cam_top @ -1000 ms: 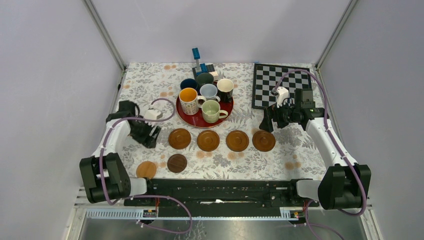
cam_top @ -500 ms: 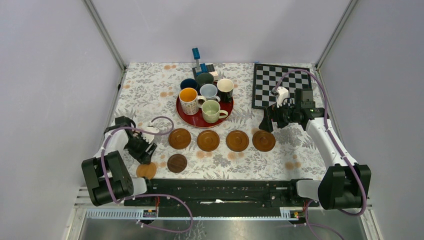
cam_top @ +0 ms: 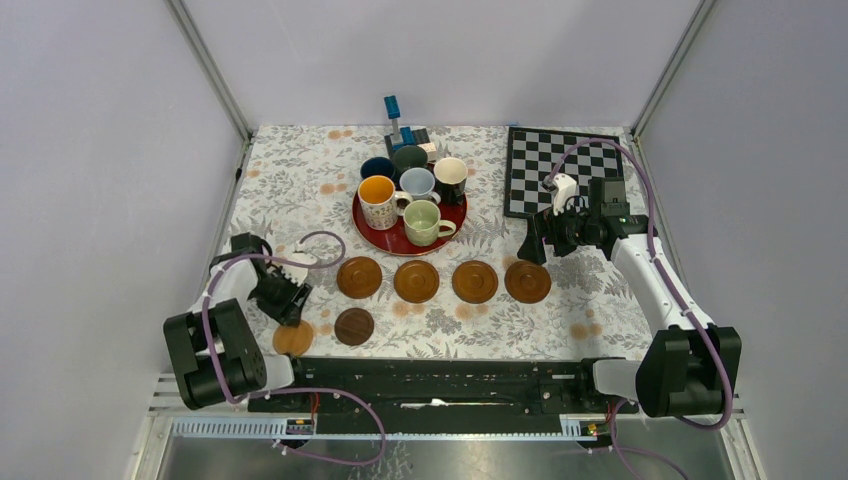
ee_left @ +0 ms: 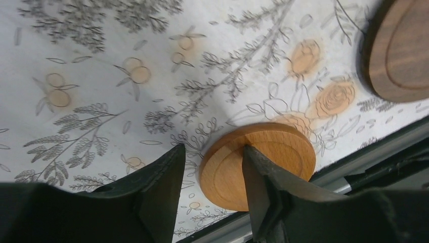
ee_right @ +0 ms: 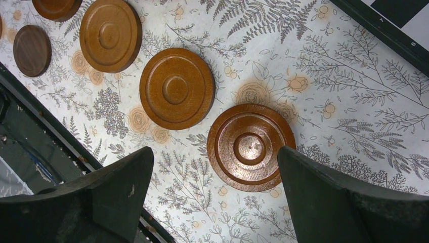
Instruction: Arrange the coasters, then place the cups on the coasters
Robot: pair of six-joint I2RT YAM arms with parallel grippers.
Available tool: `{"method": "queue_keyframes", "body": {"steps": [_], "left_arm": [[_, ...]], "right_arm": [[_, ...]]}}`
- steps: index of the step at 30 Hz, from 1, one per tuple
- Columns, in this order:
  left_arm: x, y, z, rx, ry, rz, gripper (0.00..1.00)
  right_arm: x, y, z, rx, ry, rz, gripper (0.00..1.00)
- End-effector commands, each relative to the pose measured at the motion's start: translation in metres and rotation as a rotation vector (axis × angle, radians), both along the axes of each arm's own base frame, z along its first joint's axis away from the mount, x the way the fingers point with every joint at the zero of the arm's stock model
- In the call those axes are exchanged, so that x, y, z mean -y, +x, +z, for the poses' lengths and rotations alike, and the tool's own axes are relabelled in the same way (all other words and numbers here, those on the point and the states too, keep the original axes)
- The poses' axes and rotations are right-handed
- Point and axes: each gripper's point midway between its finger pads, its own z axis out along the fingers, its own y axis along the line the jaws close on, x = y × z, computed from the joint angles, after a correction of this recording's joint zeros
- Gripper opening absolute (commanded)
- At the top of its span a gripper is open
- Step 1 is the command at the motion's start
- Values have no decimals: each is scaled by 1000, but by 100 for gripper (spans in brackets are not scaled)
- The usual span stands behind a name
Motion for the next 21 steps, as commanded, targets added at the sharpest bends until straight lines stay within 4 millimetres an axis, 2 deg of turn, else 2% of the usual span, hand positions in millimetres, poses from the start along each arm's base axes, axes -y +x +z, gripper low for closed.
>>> {"method": "queue_keyframes", "body": {"steps": [1, 11, 16, 21], "left_arm": [[-19, 56, 3, 153, 46, 100, 50], [-26, 109, 7, 214, 1, 252, 48], [-13, 128, 6, 206, -54, 260, 48], [-3, 146, 4, 226, -36, 241, 48]], "right_arm": [[-2, 2, 2, 9, 20, -2, 100], [0, 2, 1, 9, 14, -5, 100], [-1, 2, 2, 9, 16, -6, 100], [-1, 2, 3, 13, 15, -6, 100]]}}
